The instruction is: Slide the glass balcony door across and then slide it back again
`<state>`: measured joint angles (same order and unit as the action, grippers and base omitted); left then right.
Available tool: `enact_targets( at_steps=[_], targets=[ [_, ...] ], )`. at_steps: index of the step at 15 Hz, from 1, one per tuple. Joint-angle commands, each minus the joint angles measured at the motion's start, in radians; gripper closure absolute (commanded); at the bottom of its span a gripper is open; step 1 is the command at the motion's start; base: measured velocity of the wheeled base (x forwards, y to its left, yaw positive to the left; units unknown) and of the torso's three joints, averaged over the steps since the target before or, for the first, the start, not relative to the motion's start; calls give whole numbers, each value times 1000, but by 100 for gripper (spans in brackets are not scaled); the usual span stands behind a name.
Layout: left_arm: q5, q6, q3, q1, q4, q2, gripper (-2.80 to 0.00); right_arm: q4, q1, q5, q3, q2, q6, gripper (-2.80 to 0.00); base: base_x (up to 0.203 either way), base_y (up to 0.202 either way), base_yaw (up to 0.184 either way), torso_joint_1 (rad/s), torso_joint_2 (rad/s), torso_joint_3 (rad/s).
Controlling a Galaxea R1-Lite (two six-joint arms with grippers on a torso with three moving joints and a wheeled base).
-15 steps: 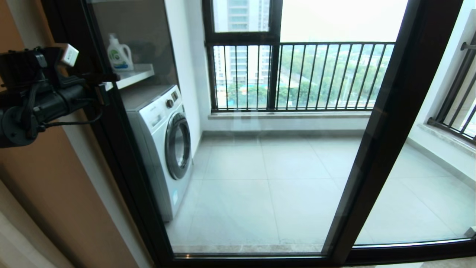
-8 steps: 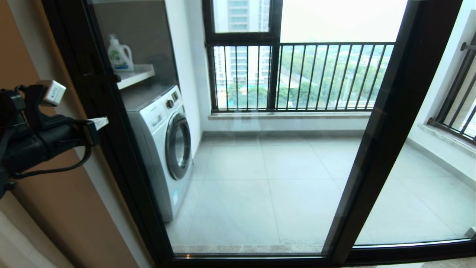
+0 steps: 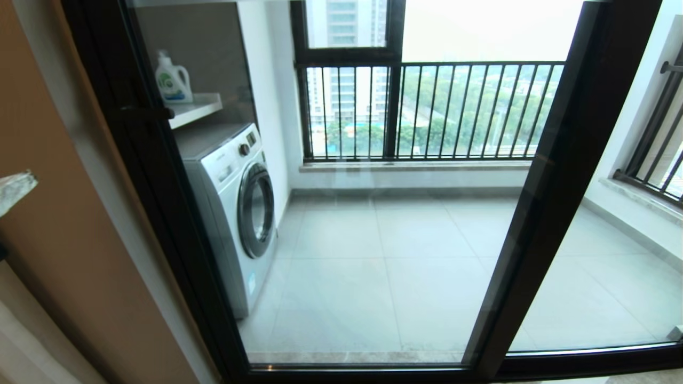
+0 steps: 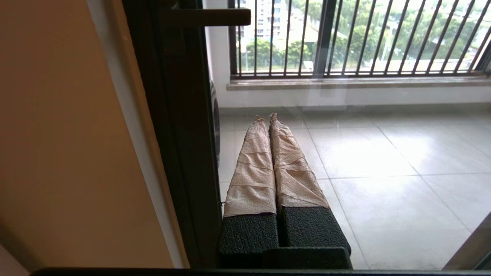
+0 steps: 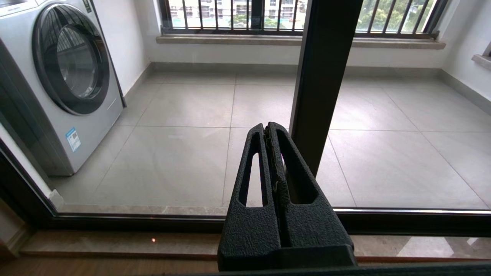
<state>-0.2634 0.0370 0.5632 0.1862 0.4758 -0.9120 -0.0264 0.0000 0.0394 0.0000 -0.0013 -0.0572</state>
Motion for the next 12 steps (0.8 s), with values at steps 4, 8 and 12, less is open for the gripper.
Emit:
enact_targets(
  at_steps=[4,8,12],
  targets=[
    [-47,229,158,-190,-644,531,0,-1,0,1,12,1,-1,0,0,0,0,0,0,0],
    [-34,211,135,-241,-763,644,0,-1,0,1,12,0,-1,0,0,0,0,0,0,0],
    [-3,60,-71,-199,-850,882,0,0,-1,1,12,1,-1,0,0,0,0,0,0,0]
  ],
)
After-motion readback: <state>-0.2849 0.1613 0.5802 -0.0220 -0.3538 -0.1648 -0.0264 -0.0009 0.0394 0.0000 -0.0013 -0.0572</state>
